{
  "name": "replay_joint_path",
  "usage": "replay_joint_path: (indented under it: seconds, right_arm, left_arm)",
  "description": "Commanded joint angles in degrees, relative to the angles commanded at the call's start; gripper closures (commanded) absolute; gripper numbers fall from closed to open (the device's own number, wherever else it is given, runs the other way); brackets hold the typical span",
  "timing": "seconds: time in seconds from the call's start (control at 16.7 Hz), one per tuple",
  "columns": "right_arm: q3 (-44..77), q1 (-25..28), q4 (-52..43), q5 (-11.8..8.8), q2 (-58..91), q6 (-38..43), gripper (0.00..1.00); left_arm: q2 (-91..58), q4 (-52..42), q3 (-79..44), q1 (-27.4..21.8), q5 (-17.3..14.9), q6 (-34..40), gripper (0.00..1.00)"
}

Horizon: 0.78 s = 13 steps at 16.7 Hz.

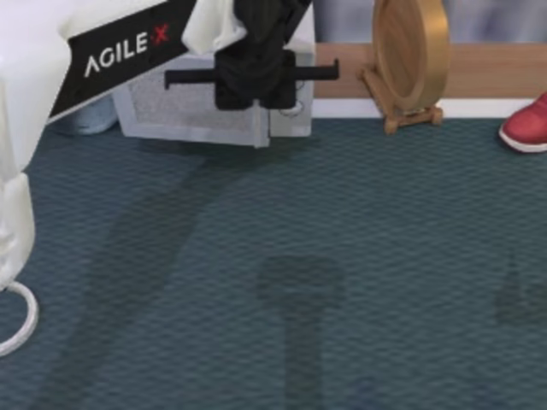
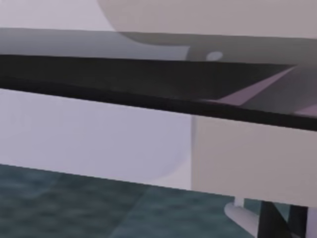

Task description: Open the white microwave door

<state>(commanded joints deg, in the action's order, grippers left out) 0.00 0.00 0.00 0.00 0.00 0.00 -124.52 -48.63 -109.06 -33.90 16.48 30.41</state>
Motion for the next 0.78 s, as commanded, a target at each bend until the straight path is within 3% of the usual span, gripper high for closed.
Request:
replay_joint_path:
  seconds: [0.54,0.78]
  right_arm:
    - [0.0,0.0,0.0,0.0,0.0,0.0,0.00]
    - [0.0,0.0,0.0,0.0,0.0,0.0,0.00]
  left_arm:
    - [-0.2,0.2,0.3,-0.3,-0.3,0.1,1.00]
    - [3.1,2.7,5.1,0.2,-1.4,-3.1,1.00]
